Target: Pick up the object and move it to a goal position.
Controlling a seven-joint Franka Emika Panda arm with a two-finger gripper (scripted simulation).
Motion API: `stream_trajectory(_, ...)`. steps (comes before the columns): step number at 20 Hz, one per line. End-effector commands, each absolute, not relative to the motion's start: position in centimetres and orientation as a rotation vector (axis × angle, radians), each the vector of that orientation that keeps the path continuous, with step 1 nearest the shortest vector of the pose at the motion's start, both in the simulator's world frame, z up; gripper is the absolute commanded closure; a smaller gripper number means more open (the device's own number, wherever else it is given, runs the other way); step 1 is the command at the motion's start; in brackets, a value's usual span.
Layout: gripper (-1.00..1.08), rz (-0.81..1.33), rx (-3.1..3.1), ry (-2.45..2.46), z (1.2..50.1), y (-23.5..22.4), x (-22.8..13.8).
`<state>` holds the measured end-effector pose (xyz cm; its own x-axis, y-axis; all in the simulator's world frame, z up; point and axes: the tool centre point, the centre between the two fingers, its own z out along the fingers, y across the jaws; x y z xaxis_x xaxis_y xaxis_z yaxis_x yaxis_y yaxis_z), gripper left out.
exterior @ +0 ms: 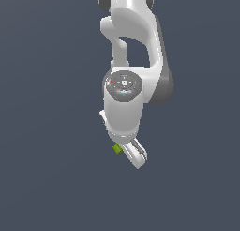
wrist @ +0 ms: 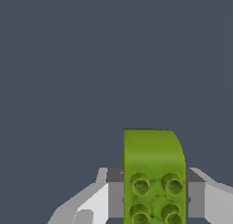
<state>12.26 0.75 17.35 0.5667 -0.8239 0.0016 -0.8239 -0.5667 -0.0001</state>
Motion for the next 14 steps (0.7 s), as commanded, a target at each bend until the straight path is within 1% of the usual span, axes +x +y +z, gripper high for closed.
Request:
stream_trajectory(1, 1.08, 0.001, 2.779, -1.463, 18.6, 1.4, 13.0)
stream_trajectory(7, 1.08, 0.001, 2.780, -1.462, 20.4, 2.3, 14.0)
stream_trajectory(14, 1.08, 0.000, 2.780, -1.463, 21.2, 2.8, 14.5)
